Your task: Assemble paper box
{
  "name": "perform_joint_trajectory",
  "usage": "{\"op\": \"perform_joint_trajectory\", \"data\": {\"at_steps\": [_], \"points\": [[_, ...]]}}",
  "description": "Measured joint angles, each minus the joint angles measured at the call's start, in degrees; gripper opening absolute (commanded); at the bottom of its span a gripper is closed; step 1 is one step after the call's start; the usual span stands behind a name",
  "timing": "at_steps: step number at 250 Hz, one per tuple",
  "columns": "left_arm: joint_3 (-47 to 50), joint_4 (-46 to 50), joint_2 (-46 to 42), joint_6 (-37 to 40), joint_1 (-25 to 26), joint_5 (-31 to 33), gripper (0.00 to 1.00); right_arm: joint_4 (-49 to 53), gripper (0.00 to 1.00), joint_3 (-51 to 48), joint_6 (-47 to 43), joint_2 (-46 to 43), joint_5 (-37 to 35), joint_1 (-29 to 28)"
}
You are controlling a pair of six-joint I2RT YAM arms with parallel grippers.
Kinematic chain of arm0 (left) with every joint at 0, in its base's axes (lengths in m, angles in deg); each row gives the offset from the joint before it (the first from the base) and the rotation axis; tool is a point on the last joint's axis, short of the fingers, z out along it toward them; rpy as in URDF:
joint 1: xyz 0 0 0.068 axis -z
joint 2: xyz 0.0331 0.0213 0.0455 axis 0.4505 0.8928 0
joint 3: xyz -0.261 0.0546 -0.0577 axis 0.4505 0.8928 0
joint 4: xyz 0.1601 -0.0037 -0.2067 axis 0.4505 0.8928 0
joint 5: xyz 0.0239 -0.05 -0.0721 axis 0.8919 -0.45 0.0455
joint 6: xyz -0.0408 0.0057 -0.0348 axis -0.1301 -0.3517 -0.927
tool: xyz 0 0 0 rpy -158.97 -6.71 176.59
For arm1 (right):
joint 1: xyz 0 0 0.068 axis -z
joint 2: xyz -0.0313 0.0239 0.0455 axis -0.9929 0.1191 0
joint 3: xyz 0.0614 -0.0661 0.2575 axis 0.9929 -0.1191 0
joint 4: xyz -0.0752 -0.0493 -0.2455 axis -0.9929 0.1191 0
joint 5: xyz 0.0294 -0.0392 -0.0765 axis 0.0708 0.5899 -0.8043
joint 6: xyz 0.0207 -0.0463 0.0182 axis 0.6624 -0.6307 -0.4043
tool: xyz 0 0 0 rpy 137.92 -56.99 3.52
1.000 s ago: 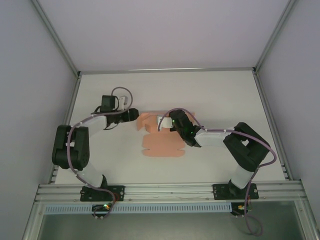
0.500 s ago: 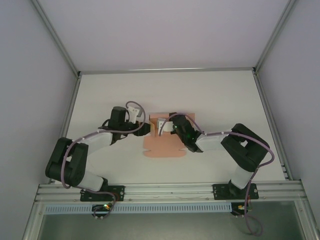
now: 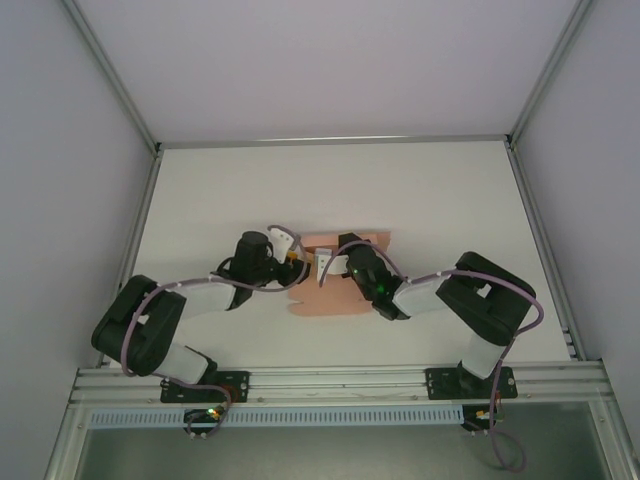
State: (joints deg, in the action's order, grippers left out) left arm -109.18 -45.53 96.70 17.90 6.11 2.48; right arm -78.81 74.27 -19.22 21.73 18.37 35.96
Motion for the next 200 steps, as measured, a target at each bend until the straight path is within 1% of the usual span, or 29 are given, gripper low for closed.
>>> {"op": "perform_joint_trajectory", "data": {"at_steps": [30,41,63,106,130,142,172,200], "points": [[0.33,-3.61,1.77,1.7,0.94,2.21,0.51,1.81,0.0,-0.04,0.59,-0.94,-0.04,0.02],[0.39,-5.05,2.64,2.21,1.18,2.89,0.57,2.34,0.0,-0.02,0.76,-1.11,-0.22,0.02],[0.39,-7.93,4.52,3.21,1.33,3.87,0.58,3.61,0.0,0.39,1.11,-1.27,-0.79,0.07],[0.17,-10.84,6.64,4.52,2.03,4.22,0.56,5.73,0.0,1.51,2.01,-1.27,-1.16,0.09],[-0.42,-11.37,7.56,4.79,2.08,4.94,0.49,6.75,0.0,2.08,2.43,-1.27,-1.29,0.31],[-0.74,-12.02,8.22,4.7,2.08,5.75,0.48,7.28,0.0,2.29,2.62,-1.27,-1.33,0.44],[-1.55,-14.03,10.08,3.72,2.36,7.56,0.43,8.61,0.0,2.99,3.5,-1.27,-1.79,0.72],[-1.64,-18.16,12.31,1.92,2.56,9.22,0.3,10.03,0.0,3.69,4.17,-1.27,-2.54,0.94]]}}
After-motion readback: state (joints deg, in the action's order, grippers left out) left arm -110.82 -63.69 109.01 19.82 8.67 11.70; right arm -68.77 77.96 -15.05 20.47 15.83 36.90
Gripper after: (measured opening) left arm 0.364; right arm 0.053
